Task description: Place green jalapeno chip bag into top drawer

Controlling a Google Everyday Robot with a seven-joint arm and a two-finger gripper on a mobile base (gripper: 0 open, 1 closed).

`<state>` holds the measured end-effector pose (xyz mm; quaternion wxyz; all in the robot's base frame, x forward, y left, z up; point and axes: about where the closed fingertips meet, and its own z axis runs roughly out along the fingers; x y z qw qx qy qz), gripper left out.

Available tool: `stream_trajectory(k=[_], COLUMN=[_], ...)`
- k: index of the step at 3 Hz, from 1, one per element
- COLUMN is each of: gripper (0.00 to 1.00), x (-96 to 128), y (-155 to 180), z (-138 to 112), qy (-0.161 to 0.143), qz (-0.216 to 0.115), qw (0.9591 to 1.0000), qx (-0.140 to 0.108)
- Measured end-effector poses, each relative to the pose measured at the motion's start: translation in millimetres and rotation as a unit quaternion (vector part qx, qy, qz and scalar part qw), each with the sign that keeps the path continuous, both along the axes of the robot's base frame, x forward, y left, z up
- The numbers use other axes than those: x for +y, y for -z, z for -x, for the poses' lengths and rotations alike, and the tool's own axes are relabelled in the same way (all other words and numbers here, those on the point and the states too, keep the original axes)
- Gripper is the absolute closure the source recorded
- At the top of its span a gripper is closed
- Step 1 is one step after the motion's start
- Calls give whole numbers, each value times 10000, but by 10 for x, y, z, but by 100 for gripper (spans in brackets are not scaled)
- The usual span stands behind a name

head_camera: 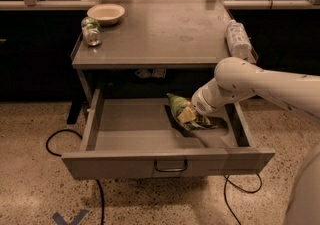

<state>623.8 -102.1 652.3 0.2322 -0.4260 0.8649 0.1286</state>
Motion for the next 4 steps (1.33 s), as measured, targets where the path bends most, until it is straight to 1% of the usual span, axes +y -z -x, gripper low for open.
stream_trajectory(k=[2, 3, 4], gripper=[12, 0, 0], x=[0, 0, 1], y=[0, 0, 0], z=[0, 0, 0], qy=[0, 0, -1], qz=[0, 0, 0], qw=[10000, 10000, 10000], qx=[0, 0, 0])
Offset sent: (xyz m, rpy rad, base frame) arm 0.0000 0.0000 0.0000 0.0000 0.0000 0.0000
